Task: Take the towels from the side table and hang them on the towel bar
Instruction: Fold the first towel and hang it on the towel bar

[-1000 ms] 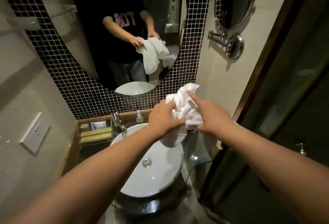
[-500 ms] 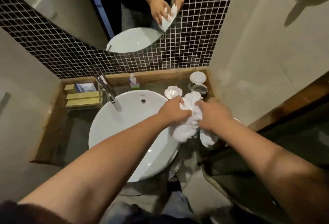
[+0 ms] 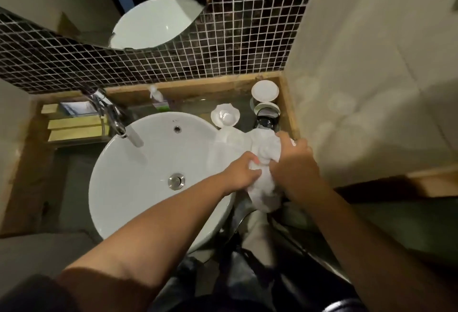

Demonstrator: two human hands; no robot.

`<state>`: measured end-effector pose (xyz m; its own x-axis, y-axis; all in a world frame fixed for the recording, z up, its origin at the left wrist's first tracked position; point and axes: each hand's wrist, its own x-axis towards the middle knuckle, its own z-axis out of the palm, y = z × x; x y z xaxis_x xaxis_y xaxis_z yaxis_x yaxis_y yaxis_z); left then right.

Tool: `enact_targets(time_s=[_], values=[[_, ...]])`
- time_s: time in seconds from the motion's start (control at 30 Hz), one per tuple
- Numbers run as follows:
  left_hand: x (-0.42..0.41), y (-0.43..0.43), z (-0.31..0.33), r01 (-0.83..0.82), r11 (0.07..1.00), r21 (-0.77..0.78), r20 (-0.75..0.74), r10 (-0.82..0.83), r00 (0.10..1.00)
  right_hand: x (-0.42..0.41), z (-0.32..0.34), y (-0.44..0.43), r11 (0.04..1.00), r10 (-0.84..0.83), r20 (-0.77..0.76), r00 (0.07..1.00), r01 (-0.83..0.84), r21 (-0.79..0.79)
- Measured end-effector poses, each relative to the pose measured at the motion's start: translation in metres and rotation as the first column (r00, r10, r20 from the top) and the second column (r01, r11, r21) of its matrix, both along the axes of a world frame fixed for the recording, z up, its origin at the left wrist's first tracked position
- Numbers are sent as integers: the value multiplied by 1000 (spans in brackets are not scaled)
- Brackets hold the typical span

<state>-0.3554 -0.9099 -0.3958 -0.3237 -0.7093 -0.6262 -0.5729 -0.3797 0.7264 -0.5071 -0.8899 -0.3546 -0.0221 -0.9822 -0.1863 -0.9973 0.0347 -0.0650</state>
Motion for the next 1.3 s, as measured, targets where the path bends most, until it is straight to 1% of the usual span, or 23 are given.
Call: enact_targets(time_s=[0.03,0.1,0.13,0.23,0.27,0.33,0.4,0.47,0.53,0.57,0.6,0.63,0.67,0.7,0.77,0.83,0.9,0.93,1.0,1.07,1.13,1.2,1.3], values=[[-4,1,-7,-33,999,23,-29,34,999,-3,1,0,1000,-18,37,999,18,-11],[-10,7,-5,-91,990,111,-86,101,991,-4,6,-1,991,-119,220,968,128,-28],[-12,9,-4,-105,983,150,-105,121,987,-4,7,-1,983,-168,263,950,182,-33],[-15,4,-1,-120,979,166,-145,144,979,-3,1,4,966,-241,328,913,258,-7],[-16,3,9,-113,983,147,-152,135,979,-4,1,4,967,-229,333,915,253,-31],[-16,0,18,-206,960,189,-169,238,956,-8,3,7,980,-120,293,948,160,-116],[-8,-2,30,-323,907,270,-239,388,890,-6,10,9,985,66,190,980,-33,-171],[3,-2,46,-371,853,367,-347,495,797,-1,22,10,953,191,136,972,-150,-264],[14,0,67,-348,838,420,-448,525,724,13,46,13,929,235,260,937,-137,-345],[17,-2,76,-349,841,413,-491,529,693,24,65,15,939,192,420,887,-42,-341],[23,1,94,-323,854,408,-547,512,663,33,82,16,935,135,530,837,70,-349],[30,1,111,-321,850,417,-590,522,617,43,97,17,944,75,628,774,148,-295],[35,2,126,-312,845,435,-624,532,572,53,113,18,943,71,665,743,168,-289],[46,4,145,-316,844,433,-661,536,525,66,131,17,931,105,659,745,159,-329],[73,10,180,-357,856,374,-739,508,443,90,169,18,890,223,658,719,124,-438],[101,19,215,-418,872,256,-818,426,387,115,201,21,851,333,665,668,90,-517],[134,28,251,-479,867,139,-864,342,369,140,231,23,827,429,671,604,36,-561],[150,32,268,-513,854,83,-875,309,373,152,245,22,831,463,695,551,4,-557],[175,36,301,-584,810,-48,-861,263,435,175,267,16,825,521,710,475,-66,-561],[204,35,333,-655,732,-186,-821,251,514,199,294,7,800,570,694,440,-107,-590],[229,32,364,-709,641,-293,-796,248,553,220,322,-2,767,622,687,375,-118,-630],[250,31,393,-739,572,-357,-785,245,569,235,348,-8,711,691,650,317,-134,-691],[278,33,428,-784,485,-387,-792,261,552,251,381,-12,625,772,566,289,-181,-760]])
